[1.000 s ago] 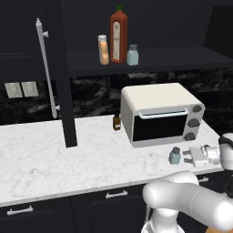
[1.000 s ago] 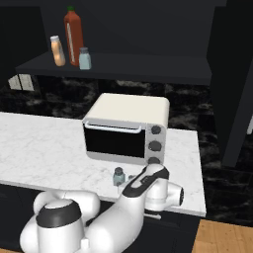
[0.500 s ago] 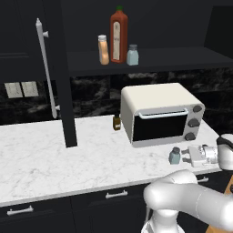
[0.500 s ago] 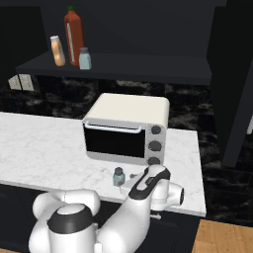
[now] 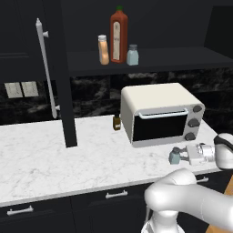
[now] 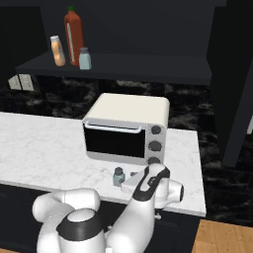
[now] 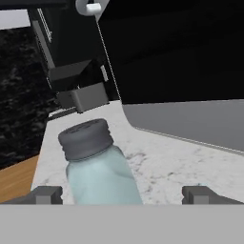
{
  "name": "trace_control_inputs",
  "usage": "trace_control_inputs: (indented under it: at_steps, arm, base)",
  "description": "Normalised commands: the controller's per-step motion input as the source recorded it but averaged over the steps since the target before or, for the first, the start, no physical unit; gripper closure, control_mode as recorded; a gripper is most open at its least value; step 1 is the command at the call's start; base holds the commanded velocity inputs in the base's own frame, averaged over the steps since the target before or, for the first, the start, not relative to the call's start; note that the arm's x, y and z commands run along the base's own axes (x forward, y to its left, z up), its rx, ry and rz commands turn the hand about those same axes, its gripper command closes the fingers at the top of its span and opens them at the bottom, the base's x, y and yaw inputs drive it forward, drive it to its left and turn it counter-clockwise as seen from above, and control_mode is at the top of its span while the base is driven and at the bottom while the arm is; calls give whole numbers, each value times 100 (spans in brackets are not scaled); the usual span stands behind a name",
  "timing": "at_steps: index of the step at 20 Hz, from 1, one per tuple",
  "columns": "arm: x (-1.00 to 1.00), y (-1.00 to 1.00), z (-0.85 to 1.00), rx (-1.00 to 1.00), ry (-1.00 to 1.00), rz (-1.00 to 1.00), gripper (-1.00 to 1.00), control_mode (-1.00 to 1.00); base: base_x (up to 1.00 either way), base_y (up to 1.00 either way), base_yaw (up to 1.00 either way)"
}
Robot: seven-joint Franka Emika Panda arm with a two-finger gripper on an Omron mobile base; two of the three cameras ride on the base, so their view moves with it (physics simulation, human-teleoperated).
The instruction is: Put the shaker and condiment bottle from the counter next to their counterparts in the cabinet.
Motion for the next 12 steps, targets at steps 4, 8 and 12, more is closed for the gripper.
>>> trace_control_inputs:
  at_steps: [4,8,12]
  arm:
    - [16,0,-15,1,0,8,-100,-100]
    - [8,0,-24,2,0,12,-100,-100]
    - [1,0,-18,2,0,14,-100,-100]
  base:
    - [0,0,0]
    - [0,0,0]
    - [0,0,0]
